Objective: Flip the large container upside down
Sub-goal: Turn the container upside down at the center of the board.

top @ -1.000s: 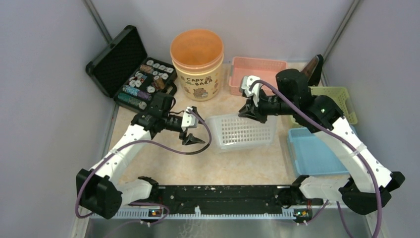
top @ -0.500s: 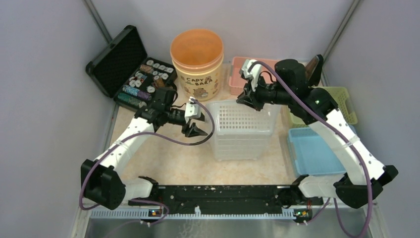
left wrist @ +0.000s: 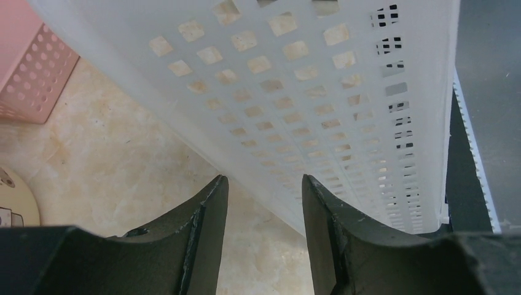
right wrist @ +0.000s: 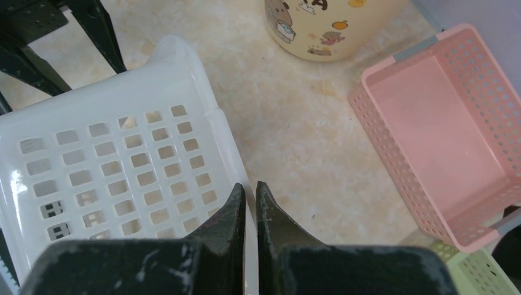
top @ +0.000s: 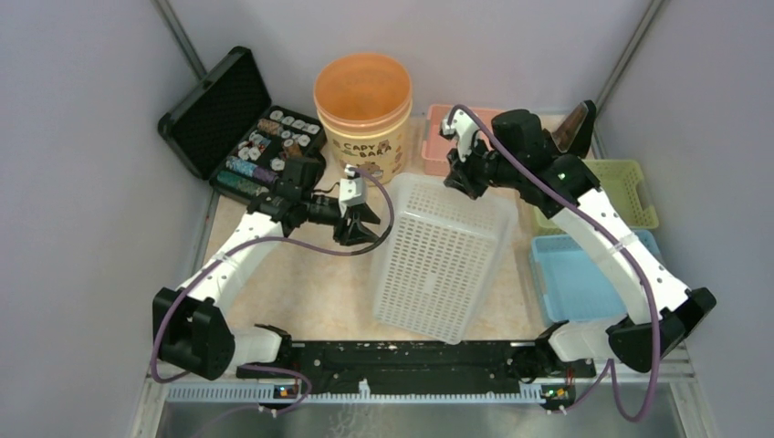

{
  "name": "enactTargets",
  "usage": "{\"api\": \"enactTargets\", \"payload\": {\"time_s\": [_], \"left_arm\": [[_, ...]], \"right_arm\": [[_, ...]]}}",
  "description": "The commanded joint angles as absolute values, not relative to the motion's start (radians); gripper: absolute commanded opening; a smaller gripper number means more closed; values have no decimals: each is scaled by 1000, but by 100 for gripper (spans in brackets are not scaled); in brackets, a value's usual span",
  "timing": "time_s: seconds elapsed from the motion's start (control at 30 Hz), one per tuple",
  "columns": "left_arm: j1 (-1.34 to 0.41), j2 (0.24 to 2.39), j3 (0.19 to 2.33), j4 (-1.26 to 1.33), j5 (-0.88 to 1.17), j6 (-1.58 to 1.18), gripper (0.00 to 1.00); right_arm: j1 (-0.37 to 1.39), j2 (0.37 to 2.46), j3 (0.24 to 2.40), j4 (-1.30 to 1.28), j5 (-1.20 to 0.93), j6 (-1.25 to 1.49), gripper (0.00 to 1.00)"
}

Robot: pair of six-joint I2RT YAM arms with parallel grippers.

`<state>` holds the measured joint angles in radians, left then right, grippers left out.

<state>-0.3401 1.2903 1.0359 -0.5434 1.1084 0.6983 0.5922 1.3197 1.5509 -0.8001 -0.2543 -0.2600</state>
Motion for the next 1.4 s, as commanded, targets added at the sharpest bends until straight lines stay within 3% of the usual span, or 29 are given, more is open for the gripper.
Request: {"api": "enactTargets", "payload": {"time_s": [0.0, 0.07, 0.3, 0.43, 1.03, 1.37], "left_arm": [[-337, 1267, 1027, -483, 1182, 653, 54], [-336, 1263, 1021, -470, 1174, 643, 56], [-317, 1240, 1004, -402, 1101, 580, 78], [-305, 1223, 997, -358, 1008, 528, 98], [-267, 1167, 927, -332, 839, 516, 99], [-265, 1181, 858, -354, 878, 608, 99]], "right_arm": [[565, 1303, 1522, -698, -178, -261, 0], [559, 1299, 1507, -686, -176, -261, 0], [513, 1291, 1465, -643, -167, -265, 0], [482, 1295, 1438, -618, -163, -262, 0], [334, 1278, 1278, -479, -143, -247, 0], [289, 1272, 1227, -439, -165, -235, 0]]}}
